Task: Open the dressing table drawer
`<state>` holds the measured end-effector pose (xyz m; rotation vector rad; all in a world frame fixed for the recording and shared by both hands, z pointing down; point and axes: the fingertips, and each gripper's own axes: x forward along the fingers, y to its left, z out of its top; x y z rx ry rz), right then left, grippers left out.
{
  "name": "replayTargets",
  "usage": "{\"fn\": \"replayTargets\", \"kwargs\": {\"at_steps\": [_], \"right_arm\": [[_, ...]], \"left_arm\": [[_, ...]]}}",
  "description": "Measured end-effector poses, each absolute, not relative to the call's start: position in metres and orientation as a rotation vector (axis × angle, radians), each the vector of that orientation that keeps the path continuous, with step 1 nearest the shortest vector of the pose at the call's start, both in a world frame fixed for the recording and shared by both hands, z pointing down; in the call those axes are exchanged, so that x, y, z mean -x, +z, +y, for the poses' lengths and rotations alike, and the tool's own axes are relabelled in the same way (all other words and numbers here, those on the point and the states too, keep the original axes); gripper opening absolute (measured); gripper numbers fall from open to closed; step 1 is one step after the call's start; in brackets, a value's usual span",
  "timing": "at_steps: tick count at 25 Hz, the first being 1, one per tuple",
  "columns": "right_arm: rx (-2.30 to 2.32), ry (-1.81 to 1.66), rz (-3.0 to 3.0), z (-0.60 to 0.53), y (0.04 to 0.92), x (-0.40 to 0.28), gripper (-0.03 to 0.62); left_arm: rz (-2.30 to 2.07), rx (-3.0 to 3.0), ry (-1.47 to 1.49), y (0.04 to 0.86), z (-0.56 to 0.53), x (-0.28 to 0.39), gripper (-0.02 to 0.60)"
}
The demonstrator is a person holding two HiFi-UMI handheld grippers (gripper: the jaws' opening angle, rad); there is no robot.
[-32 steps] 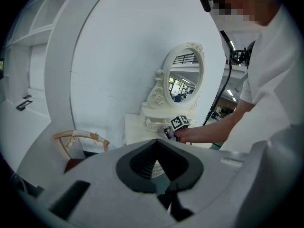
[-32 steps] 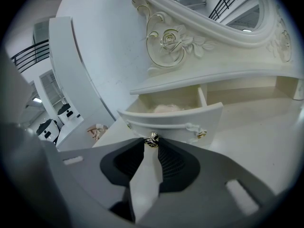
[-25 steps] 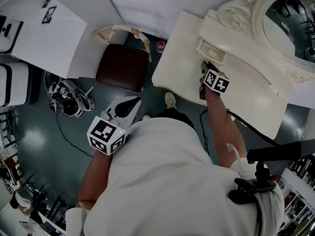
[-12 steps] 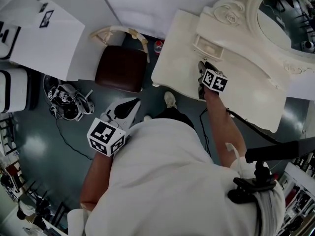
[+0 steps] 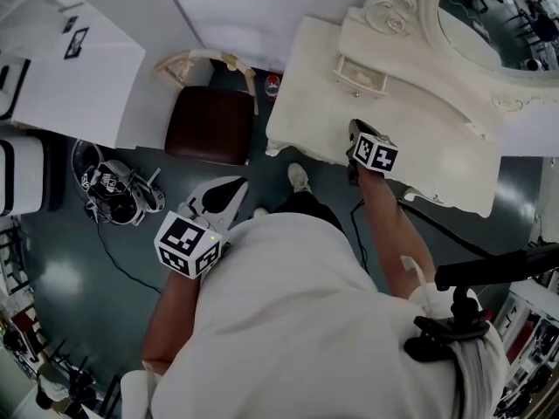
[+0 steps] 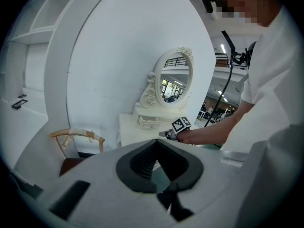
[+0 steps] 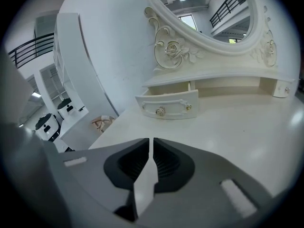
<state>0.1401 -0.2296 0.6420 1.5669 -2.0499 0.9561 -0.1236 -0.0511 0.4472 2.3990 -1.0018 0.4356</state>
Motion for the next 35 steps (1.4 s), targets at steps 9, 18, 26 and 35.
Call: {"fn": "replayTargets", "kwargs": {"at_steps": [9,18,26,35], "right_arm": [[-1.499,0.954,-2.067,-0.164,0.635,-0.115,-0.001],[-1.397,0.909,-2.100,-0.093,0.619,-0.085,-0.002],[-1.312,0.868,-2.159,-0.048,0.597,-0.060,-0.002],[-1.215,0.782,-2.231,-0.019,0.571,-0.034,-0.002]], "left_arm": [[-0.956,-2.431,0.433,0.449,-0.012,0.139,0.003],[-0.921,-2.450,0.426,0.452,0.029,0.151,0.003],[-0.893,-2.453,0.423,0.457,0.052,0.155,0.003],[-0.889,-2.451,0.408,0.458,0.064,0.155,0.003]]}}
